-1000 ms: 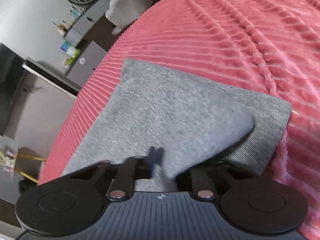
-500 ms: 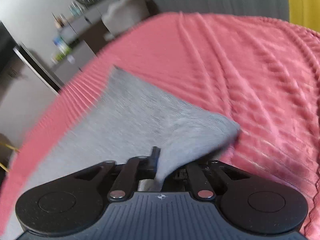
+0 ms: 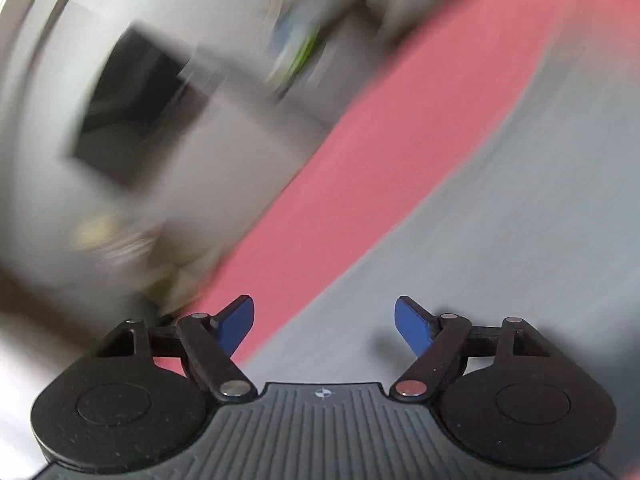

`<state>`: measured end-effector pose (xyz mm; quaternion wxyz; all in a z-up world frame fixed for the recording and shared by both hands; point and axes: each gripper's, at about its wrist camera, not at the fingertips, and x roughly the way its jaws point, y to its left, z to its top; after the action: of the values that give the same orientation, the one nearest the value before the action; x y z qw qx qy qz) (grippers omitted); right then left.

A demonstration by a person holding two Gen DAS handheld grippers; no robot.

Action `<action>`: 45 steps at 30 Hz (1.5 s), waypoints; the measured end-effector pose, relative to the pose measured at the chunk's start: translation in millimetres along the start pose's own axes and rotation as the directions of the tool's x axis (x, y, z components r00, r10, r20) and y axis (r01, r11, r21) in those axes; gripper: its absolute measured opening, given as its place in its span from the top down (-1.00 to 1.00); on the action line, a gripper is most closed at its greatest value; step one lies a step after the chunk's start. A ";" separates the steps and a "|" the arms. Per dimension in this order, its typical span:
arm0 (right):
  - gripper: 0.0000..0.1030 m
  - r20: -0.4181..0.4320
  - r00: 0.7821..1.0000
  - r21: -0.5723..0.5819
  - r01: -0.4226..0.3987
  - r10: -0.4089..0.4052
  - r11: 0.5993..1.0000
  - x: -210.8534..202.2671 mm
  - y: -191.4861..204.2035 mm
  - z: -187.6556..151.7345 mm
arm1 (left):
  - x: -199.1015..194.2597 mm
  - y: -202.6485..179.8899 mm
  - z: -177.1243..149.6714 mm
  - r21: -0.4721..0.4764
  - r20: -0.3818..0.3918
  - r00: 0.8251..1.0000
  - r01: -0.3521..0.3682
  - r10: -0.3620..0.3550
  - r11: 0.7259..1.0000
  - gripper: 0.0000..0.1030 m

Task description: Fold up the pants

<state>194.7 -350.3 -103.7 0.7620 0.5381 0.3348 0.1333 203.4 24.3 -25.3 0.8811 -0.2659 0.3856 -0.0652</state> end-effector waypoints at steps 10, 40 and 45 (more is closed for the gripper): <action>0.73 0.007 0.995 -0.034 0.100 -0.100 0.994 5.1 -39.7 44.5 | 14.1 40.3 10.7 0.179 0.066 0.994 0.072 -0.085 0.981 -0.43; -0.49 0.415 0.840 -0.013 0.391 -0.351 0.920 -204.7 -79.0 66.0 | 6.0 57.1 42.0 -0.184 0.107 0.970 0.235 -0.218 0.954 -0.89; -0.12 0.355 0.874 0.103 0.316 -0.332 0.943 -224.1 -118.6 52.2 | 40.2 29.0 26.5 0.028 -0.043 0.998 0.048 -0.047 0.998 -0.50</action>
<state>44.2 -560.4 -119.1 0.8111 0.5056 0.2742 -0.1062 247.6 47.1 -51.4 0.8748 -0.2607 0.3967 -0.0971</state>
